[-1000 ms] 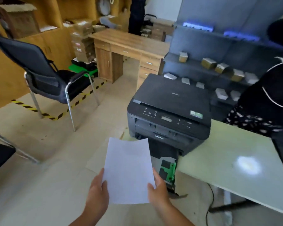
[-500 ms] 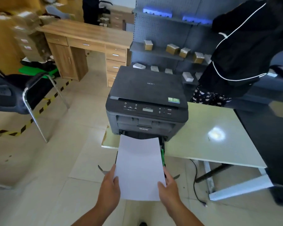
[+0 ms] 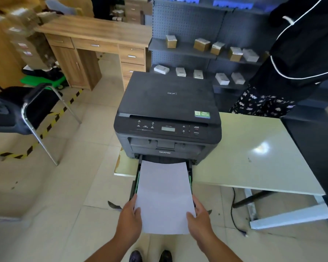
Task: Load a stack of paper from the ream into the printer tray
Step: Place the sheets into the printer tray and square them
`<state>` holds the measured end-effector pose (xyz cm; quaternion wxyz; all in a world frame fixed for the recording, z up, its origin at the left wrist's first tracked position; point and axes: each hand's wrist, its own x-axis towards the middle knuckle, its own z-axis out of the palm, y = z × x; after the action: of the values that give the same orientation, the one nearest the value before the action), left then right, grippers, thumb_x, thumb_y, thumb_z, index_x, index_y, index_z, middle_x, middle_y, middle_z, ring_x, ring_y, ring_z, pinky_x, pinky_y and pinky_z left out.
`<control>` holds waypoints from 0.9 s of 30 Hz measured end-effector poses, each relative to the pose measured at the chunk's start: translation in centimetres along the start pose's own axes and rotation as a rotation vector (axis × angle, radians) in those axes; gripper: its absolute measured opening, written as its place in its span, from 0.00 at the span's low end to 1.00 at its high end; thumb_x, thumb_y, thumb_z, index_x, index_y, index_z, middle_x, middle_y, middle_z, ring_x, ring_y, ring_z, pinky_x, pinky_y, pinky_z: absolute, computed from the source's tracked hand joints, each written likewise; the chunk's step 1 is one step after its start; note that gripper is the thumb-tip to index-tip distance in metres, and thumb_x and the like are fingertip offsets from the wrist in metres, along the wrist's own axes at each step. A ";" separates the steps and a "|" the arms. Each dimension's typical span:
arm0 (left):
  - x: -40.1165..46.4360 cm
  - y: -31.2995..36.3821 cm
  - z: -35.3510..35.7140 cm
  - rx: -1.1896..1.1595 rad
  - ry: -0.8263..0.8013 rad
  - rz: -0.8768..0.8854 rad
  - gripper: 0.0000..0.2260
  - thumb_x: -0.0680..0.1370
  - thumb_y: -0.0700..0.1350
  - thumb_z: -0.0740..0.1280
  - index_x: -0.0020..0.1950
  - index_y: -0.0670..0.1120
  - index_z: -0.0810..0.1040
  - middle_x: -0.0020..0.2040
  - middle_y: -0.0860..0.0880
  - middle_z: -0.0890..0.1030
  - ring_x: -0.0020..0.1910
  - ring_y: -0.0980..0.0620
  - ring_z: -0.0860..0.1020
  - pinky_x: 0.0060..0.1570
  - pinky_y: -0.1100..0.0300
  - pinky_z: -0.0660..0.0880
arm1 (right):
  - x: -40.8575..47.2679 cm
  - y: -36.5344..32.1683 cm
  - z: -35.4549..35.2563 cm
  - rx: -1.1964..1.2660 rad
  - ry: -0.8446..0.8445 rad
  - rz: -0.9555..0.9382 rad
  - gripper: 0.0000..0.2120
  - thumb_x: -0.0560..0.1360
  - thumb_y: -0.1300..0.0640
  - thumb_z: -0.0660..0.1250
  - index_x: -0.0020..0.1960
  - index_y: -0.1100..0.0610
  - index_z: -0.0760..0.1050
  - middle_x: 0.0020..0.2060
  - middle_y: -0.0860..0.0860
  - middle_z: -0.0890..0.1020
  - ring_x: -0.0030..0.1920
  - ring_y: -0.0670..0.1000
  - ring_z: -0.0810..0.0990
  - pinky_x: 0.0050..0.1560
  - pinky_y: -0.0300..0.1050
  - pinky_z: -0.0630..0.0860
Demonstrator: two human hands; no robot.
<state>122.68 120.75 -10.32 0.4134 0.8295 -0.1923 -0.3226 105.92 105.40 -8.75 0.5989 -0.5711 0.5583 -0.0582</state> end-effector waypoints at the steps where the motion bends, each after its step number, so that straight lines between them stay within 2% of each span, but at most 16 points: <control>1: 0.1 0.3 -0.1 -0.003 -0.011 -0.008 0.20 0.80 0.39 0.56 0.71 0.52 0.67 0.62 0.51 0.77 0.59 0.53 0.76 0.63 0.50 0.73 | 0.2 -0.2 0.0 0.000 0.010 0.009 0.30 0.79 0.71 0.56 0.76 0.47 0.67 0.68 0.48 0.77 0.64 0.51 0.76 0.66 0.43 0.69; 5: 0.5 1.4 -0.6 -0.008 -0.054 -0.005 0.20 0.79 0.36 0.56 0.69 0.50 0.70 0.59 0.50 0.79 0.57 0.52 0.77 0.63 0.53 0.72 | 0.6 -0.8 0.3 0.025 0.042 0.061 0.30 0.79 0.72 0.55 0.75 0.49 0.69 0.65 0.49 0.79 0.61 0.52 0.78 0.63 0.43 0.71; 8: 1.2 1.8 -0.8 -0.006 -0.042 -0.010 0.20 0.79 0.35 0.56 0.68 0.49 0.70 0.58 0.50 0.79 0.57 0.51 0.77 0.62 0.56 0.72 | 1.2 -1.2 0.7 0.031 0.046 0.072 0.30 0.78 0.72 0.55 0.72 0.47 0.72 0.62 0.49 0.81 0.59 0.52 0.80 0.64 0.47 0.75; 13: 2.0 2.4 -1.2 -0.002 -0.069 -0.005 0.19 0.79 0.35 0.56 0.67 0.49 0.72 0.54 0.50 0.81 0.51 0.54 0.78 0.48 0.67 0.71 | 2.6 -1.0 1.1 0.032 0.083 0.079 0.26 0.76 0.71 0.58 0.64 0.49 0.78 0.51 0.49 0.85 0.50 0.52 0.84 0.54 0.51 0.82; 17: 2.7 2.6 -1.3 0.011 -0.065 -0.031 0.19 0.79 0.35 0.56 0.66 0.49 0.73 0.53 0.49 0.81 0.51 0.52 0.78 0.48 0.64 0.71 | 3.0 -1.5 1.3 0.055 0.106 0.067 0.24 0.77 0.71 0.59 0.65 0.49 0.76 0.51 0.50 0.84 0.49 0.52 0.84 0.48 0.47 0.82; 20: 3.6 2.7 -1.4 0.029 -0.059 -0.042 0.17 0.78 0.36 0.57 0.63 0.50 0.76 0.50 0.50 0.81 0.46 0.54 0.78 0.41 0.67 0.71 | 3.7 -1.9 1.4 0.061 0.114 0.044 0.23 0.78 0.71 0.59 0.65 0.48 0.74 0.51 0.49 0.83 0.47 0.49 0.83 0.42 0.41 0.79; 21: 3.9 2.7 -1.4 0.033 -0.048 -0.042 0.16 0.78 0.36 0.58 0.61 0.50 0.77 0.47 0.51 0.81 0.43 0.56 0.78 0.38 0.69 0.70 | 4.2 -1.9 1.5 0.058 0.127 0.043 0.24 0.78 0.71 0.59 0.66 0.48 0.74 0.51 0.49 0.83 0.48 0.49 0.83 0.44 0.43 0.80; 23: 4.4 2.8 -1.4 0.033 -0.029 -0.042 0.16 0.78 0.36 0.59 0.57 0.52 0.79 0.44 0.51 0.81 0.39 0.56 0.77 0.33 0.69 0.69 | 5.2 -1.9 1.8 0.054 0.156 0.041 0.24 0.78 0.70 0.59 0.69 0.50 0.74 0.53 0.50 0.83 0.52 0.52 0.83 0.55 0.51 0.81; 25: 4.8 3.1 -1.6 0.021 -0.013 -0.045 0.15 0.78 0.36 0.60 0.54 0.54 0.78 0.43 0.54 0.81 0.42 0.53 0.79 0.36 0.63 0.72 | 6.1 -1.9 2.1 0.060 0.163 0.038 0.25 0.79 0.70 0.60 0.71 0.51 0.73 0.57 0.51 0.83 0.56 0.54 0.82 0.62 0.55 0.78; 27: 5.1 3.3 -1.6 0.025 -0.007 -0.057 0.16 0.77 0.35 0.61 0.47 0.58 0.76 0.42 0.58 0.80 0.42 0.52 0.80 0.39 0.59 0.75 | 7.1 -2.2 2.3 0.068 0.161 0.039 0.25 0.79 0.69 0.60 0.73 0.51 0.71 0.61 0.52 0.82 0.59 0.55 0.81 0.65 0.55 0.76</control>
<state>127.29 116.79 -8.83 0.3931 0.8386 -0.1738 -0.3347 111.48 101.08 -12.03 0.5721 -0.5332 0.6132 -0.1111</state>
